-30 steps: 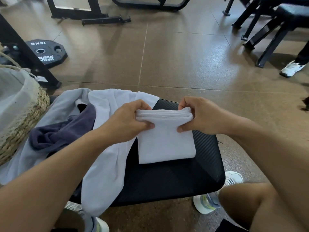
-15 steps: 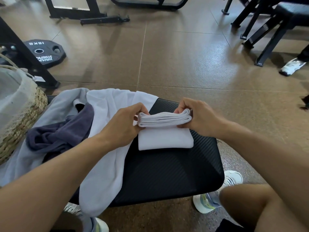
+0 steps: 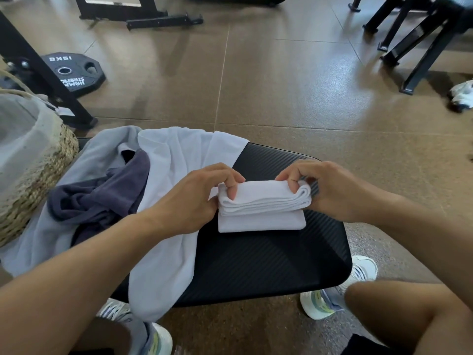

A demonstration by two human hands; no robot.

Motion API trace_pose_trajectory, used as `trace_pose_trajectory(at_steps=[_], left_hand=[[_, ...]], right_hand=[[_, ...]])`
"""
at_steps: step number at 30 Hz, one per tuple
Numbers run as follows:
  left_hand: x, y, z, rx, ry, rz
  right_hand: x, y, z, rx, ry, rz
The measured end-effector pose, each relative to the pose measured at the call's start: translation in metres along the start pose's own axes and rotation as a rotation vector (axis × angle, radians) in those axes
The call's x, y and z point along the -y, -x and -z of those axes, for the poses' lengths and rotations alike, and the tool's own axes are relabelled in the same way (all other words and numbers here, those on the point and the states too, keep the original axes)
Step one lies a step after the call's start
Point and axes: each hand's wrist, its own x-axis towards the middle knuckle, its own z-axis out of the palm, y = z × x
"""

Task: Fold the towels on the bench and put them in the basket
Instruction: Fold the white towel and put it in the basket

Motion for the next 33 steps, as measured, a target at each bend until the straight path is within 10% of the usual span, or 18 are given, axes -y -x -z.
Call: trace_pose_trajectory(at_steps=[10, 33], left_hand=[[-0.021, 0.006, 0.003, 0.102, 0.192, 0.176], [-0.021, 0.000, 0.000, 0.264, -0.167, 0.254]], right_hand=[[0.008, 0.012, 0.018, 0.310, 0.064, -0.034], [0.015, 0.003, -0.004, 0.278, 0.088, -0.210]])
